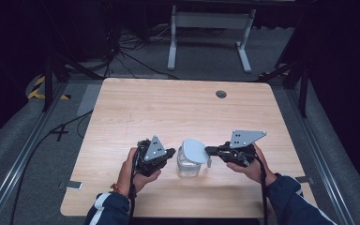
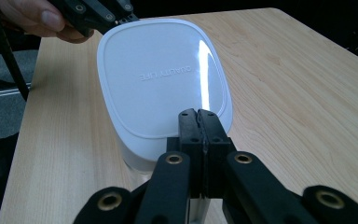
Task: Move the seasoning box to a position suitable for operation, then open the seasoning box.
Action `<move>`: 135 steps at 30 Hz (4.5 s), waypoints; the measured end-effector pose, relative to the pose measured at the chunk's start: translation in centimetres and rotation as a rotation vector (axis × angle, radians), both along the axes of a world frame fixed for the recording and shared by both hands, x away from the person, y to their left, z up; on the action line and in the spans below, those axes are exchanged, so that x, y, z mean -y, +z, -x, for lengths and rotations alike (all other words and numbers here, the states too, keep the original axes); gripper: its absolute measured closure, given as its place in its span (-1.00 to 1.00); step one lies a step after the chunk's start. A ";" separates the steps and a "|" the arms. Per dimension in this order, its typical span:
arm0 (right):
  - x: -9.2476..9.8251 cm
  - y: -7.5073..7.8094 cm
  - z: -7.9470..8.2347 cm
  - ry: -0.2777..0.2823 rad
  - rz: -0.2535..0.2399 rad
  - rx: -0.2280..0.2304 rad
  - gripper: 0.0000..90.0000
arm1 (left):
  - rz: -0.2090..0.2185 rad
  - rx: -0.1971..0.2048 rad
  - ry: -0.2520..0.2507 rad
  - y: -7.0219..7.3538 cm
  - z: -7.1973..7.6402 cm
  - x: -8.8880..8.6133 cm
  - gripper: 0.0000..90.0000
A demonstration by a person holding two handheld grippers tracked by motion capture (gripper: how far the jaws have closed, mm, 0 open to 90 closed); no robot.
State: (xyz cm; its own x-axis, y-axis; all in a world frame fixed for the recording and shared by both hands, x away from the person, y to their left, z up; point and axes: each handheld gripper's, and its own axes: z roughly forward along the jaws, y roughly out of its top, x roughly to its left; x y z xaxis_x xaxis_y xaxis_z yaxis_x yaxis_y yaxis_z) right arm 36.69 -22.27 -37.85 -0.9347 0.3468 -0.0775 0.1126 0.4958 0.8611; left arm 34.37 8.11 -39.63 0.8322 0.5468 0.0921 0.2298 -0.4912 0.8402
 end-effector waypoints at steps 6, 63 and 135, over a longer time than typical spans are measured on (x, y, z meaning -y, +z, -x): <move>0.0 0.0 0.0 0.001 0.000 0.001 1.00 | 0.014 0.024 -0.015 0.9 -0.1 1.1 0.96; 2.7 -0.2 1.8 -0.051 0.019 -0.005 1.00 | -0.004 0.058 -0.148 4.2 -2.7 5.6 0.90; 18.1 -6.8 4.2 -0.440 0.157 -0.088 -0.13 | -0.122 -0.188 0.250 -8.1 0.6 -13.9 -0.49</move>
State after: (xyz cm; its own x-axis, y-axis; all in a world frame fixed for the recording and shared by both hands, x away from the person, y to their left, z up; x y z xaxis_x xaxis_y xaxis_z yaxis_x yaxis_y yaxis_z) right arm 32.50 -40.39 -44.69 -0.7067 0.7021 -0.0873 0.4106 0.5075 0.7575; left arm 33.73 22.00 -47.78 0.6819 0.7309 0.0268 0.5016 -0.4940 0.7102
